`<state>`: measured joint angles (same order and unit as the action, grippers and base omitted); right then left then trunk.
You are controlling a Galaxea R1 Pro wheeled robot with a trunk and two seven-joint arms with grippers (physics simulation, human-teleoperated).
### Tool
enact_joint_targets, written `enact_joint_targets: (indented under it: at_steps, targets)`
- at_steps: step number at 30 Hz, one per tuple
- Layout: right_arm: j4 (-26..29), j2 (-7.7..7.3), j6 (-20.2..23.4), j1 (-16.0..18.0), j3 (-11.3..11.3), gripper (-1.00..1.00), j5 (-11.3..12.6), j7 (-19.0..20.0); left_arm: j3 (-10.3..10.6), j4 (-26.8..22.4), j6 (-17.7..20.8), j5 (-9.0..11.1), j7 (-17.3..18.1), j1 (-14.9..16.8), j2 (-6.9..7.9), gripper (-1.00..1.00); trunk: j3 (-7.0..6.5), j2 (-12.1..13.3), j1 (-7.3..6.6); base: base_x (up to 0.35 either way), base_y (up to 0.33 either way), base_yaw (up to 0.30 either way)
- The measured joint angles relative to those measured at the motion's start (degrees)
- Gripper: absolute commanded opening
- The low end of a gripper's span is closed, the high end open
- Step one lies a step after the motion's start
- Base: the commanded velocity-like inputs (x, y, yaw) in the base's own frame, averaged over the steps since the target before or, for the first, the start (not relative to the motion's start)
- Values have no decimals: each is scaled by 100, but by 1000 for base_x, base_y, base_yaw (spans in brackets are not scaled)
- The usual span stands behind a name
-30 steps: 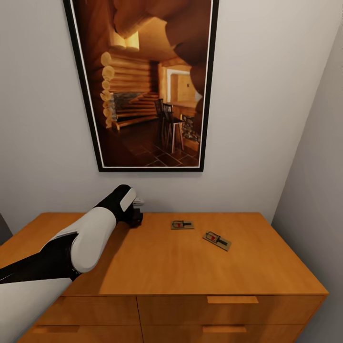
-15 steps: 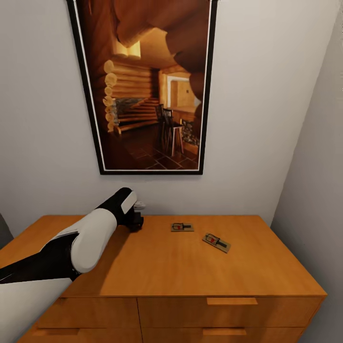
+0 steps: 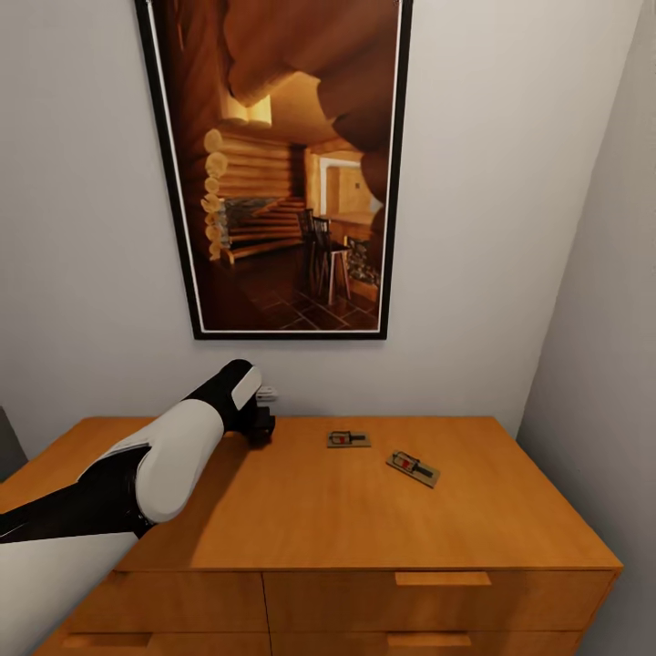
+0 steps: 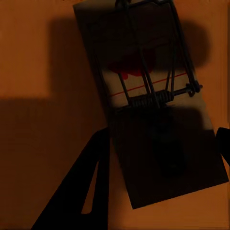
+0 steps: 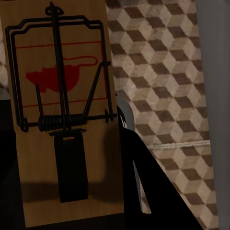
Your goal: Take the four mousetraps from the cabinet in the bathroom and place them on the bathroom floor. Make sure all four end up on the same floor surface, and ensure that at least two of them are either under or directly next to the same bathroom sink.
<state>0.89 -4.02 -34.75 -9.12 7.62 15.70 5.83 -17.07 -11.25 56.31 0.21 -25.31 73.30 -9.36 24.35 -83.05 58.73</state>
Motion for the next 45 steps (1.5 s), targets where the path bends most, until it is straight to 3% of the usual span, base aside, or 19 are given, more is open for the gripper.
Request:
enact_joint_targets:
  at_steps: [29, 45]
  targets:
    - [0, 0, 0, 0, 0, -100, 0, -2, -2, -61, 0, 7, -6, -2, 0, -100, -251, 1, 0, -2, 0, 0]
    - [0, 0, -8, 0, 1, -100, -9, 0, -2, -52, -1, 7, -6, -2, -1, -100, -254, 1, 3, -258, 130, 0]
